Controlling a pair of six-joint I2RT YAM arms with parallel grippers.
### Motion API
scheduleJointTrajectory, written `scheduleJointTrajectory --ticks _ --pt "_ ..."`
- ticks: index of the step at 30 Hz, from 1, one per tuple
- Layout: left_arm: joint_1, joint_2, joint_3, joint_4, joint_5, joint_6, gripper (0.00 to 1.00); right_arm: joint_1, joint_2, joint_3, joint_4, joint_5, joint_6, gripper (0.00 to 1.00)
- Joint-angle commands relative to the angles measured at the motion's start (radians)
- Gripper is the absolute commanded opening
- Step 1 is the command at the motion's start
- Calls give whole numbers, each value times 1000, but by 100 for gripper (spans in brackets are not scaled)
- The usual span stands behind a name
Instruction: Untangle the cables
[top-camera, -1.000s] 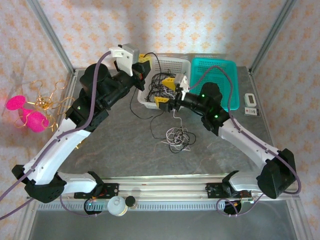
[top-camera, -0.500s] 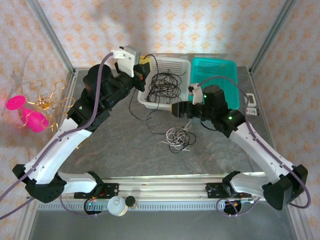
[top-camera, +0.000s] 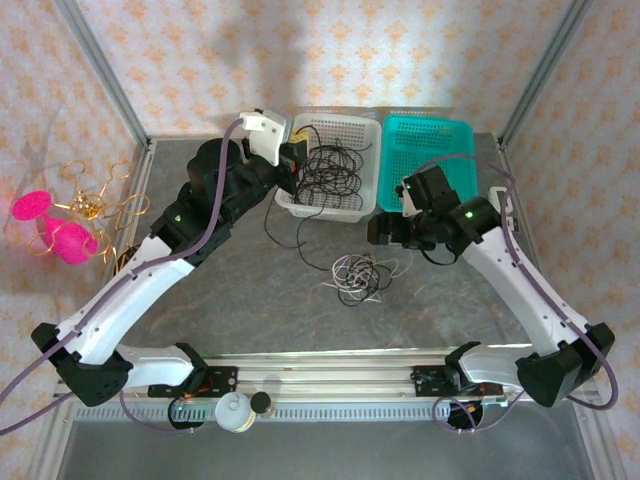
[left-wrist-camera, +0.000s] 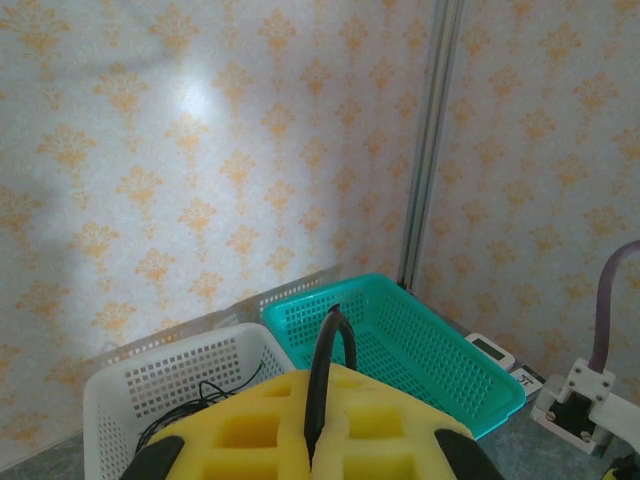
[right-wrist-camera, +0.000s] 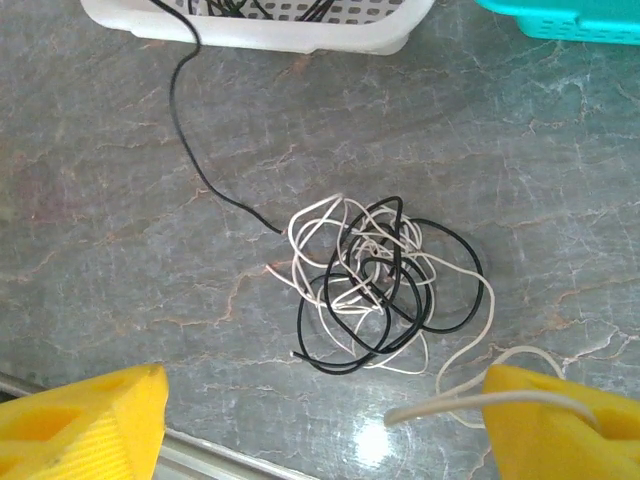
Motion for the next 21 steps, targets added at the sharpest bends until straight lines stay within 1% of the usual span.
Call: scheduleJointTrajectory --ticks 1,3,5,8,10,11,13,14,16,18,21 --pt "6 -35 0 50 -1 21 0 -2 19 86 16 -62 -51 77" --pt "7 -32 11 44 3 17 0 -1 48 118 8 -132 -66 75" --pt "6 -32 11 47 24 4 0 -1 75 138 -22 -147 -80 72" --pt "6 -33 -1 48 50 -8 0 1 92 123 -67 -59 -88 69" --pt "6 -40 -23 56 28 -11 0 4 86 40 -52 -17 -85 65" --pt "6 -47 -35 65 18 -14 0 7 78 -28 -11 -15 -87 64" --pt "6 -55 -49 81 23 -19 0 34 52 -152 141 -53 -128 62" --pt "6 -54 -48 85 34 -20 0 52 28 -208 250 -62 -146 62" --pt "6 -42 -24 68 46 -19 0 64 -13 -282 443 -80 -191 65" --pt "6 -29 14 25 51 -18 0 65 -62 -349 658 -30 -218 68" --pt "6 -28 38 -21 70 -18 0 67 -182 -515 1054 -77 -344 74"
